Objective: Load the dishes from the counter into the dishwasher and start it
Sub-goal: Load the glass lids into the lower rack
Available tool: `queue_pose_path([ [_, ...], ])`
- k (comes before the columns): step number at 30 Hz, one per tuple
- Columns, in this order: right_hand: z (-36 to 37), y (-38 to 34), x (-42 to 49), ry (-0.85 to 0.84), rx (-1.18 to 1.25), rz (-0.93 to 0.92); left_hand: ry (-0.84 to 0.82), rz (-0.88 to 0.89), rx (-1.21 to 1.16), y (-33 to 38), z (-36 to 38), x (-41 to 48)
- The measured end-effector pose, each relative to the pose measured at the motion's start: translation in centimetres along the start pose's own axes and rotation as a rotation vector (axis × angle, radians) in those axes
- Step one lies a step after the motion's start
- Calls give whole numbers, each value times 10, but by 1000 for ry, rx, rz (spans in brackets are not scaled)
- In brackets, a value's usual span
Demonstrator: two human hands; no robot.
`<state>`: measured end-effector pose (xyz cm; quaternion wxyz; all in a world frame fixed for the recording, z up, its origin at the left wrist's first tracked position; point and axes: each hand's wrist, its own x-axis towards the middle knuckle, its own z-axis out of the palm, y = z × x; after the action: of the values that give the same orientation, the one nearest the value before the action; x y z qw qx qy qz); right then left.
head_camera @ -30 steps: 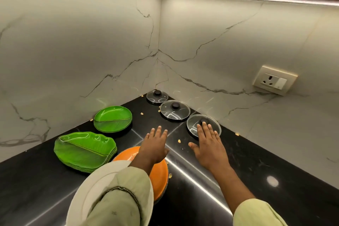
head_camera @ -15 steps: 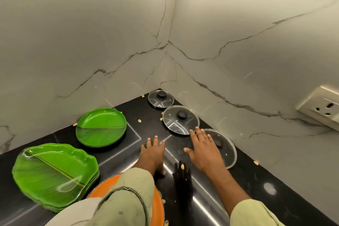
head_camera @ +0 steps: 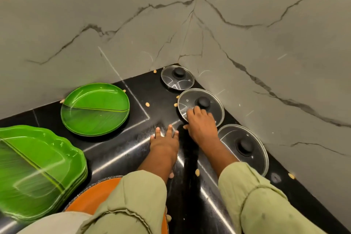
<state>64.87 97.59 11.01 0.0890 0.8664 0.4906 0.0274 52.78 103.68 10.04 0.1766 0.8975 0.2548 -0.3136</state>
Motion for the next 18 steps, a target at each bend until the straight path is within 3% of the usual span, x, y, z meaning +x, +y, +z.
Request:
queue_pose_path([
  [10, -15, 10, 2, -113, -243, -194, -31, -23, -15, 5, -3, 4],
  [18, -49, 33, -3, -79, -269, -90, -7, -5, -15, 3, 0, 4],
])
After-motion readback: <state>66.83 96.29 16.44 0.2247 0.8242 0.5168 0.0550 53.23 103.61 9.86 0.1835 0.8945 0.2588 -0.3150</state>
